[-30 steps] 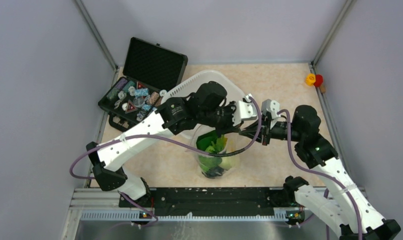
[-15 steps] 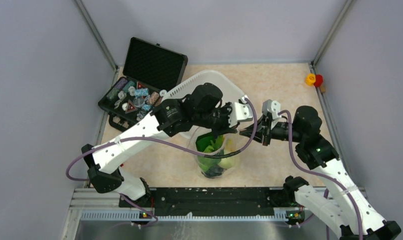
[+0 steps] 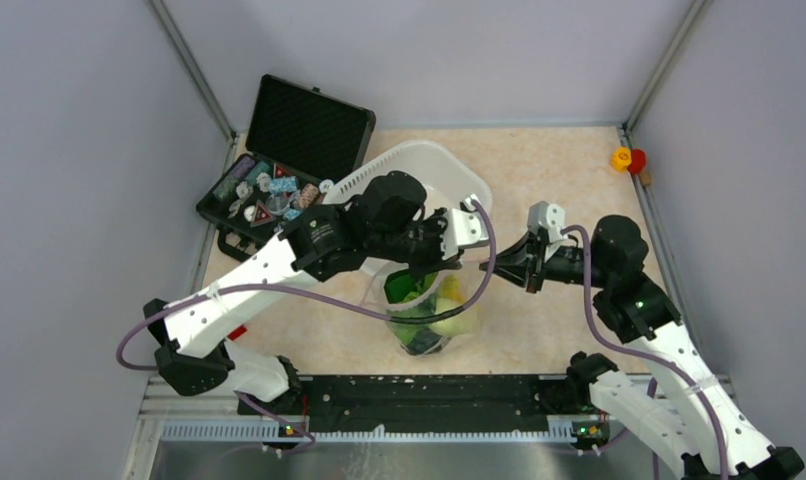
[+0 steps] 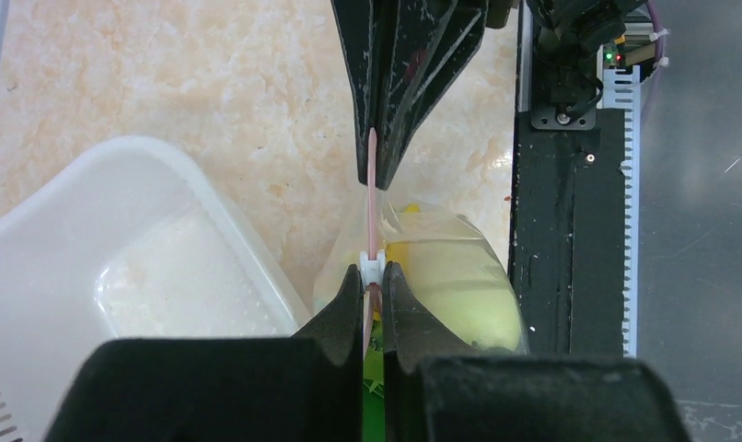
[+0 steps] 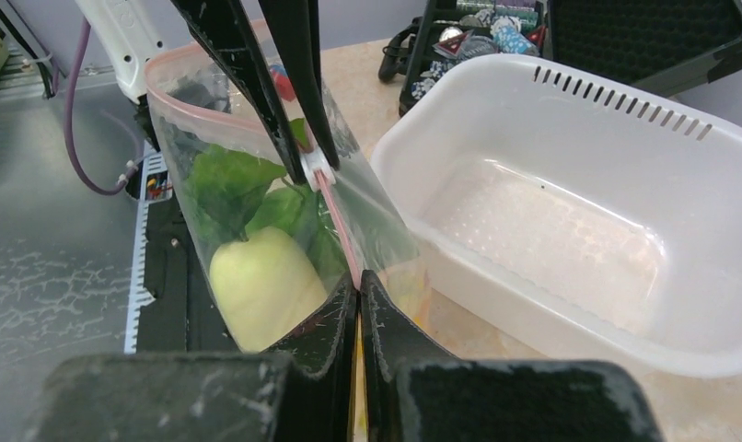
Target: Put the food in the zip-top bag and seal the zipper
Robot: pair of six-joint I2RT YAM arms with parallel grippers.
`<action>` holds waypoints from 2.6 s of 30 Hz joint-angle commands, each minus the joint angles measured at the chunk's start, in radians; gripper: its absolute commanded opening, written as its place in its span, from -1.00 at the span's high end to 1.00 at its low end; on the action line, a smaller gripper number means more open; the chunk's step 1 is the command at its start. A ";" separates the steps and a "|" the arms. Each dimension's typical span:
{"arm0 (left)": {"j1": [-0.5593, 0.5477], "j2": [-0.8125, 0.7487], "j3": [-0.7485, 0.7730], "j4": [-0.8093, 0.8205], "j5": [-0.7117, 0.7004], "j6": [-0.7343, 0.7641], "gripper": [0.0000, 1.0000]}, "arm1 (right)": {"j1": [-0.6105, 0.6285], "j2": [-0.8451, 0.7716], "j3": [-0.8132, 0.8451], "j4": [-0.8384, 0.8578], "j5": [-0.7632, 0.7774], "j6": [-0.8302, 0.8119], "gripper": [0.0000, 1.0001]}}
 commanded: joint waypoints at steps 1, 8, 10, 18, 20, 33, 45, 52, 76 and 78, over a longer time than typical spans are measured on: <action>0.005 -0.093 -0.009 -0.028 -0.026 -0.020 1.00 | 0.005 -0.020 -0.007 0.046 0.033 0.016 1.00; 0.005 -0.077 -0.009 0.011 0.029 -0.039 1.00 | 0.007 0.007 0.004 0.067 -0.029 0.040 1.00; 0.004 -0.062 0.002 0.015 0.042 -0.041 1.00 | 0.006 0.025 0.020 0.040 -0.056 0.025 0.38; 0.005 -0.010 0.045 0.024 0.046 -0.036 1.00 | 0.006 0.068 0.061 -0.038 -0.078 -0.032 -0.76; 0.005 0.008 0.065 0.027 0.057 -0.038 1.00 | 0.006 0.065 0.047 0.017 -0.083 0.000 -0.78; 0.003 0.043 0.101 0.023 0.086 -0.043 1.00 | 0.008 0.093 0.026 0.160 -0.148 0.101 -0.04; 0.003 0.022 0.069 0.028 0.054 -0.037 1.00 | 0.035 0.104 0.009 0.189 -0.112 0.096 1.00; 0.004 -0.003 0.043 0.030 0.002 -0.036 1.00 | 0.036 0.067 -0.014 0.174 0.000 0.094 1.00; 0.005 -0.090 0.015 0.160 0.066 -0.083 1.00 | 0.036 0.015 -0.077 0.242 0.027 0.174 1.00; 0.004 -0.062 0.037 0.147 0.099 -0.092 0.97 | 0.036 0.014 -0.076 0.238 0.010 0.170 1.00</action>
